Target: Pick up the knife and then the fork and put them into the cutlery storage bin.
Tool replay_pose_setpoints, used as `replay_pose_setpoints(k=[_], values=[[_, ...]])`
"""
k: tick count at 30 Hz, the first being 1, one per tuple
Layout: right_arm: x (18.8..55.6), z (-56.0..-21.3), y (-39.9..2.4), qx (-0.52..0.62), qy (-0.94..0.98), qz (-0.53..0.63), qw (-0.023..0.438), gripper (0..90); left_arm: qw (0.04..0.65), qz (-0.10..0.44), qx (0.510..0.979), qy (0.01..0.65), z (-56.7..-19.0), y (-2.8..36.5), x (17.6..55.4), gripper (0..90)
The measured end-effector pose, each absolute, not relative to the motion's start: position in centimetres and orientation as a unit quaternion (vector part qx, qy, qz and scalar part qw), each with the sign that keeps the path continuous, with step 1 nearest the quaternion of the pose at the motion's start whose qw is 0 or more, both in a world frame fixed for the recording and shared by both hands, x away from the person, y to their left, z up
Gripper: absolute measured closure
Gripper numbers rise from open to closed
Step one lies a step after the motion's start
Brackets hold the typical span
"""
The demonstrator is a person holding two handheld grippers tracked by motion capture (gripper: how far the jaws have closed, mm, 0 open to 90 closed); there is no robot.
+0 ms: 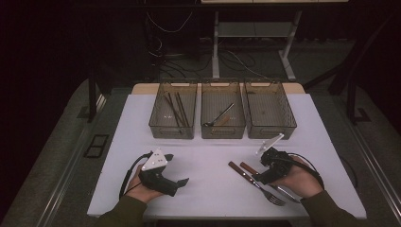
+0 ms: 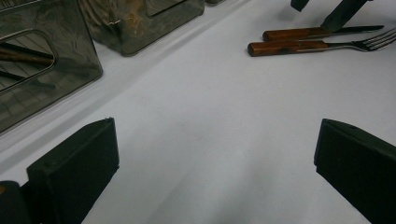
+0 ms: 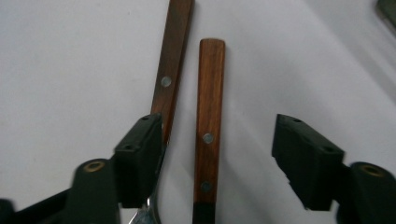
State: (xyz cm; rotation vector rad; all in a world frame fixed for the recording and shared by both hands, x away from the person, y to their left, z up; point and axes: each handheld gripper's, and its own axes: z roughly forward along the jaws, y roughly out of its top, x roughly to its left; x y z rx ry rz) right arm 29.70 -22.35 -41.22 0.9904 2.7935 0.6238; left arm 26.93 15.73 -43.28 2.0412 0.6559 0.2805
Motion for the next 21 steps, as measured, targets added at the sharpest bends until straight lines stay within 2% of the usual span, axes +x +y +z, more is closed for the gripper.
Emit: replay_pose_setpoints(k=[11, 21], values=[[29.55, -41.67, -22.82, 0.328, 0.929, 0.169, 0.031, 57.5, 0.469, 0.113, 0.834, 0.269, -43.40, 15.75, 27.03, 0.0], [29.66, -42.09, -22.63, 0.323, 0.936, 0.140, 0.027, 65.5, 0.470, 0.113, 0.833, 0.270, -43.36, 15.88, 27.03, 0.0]])
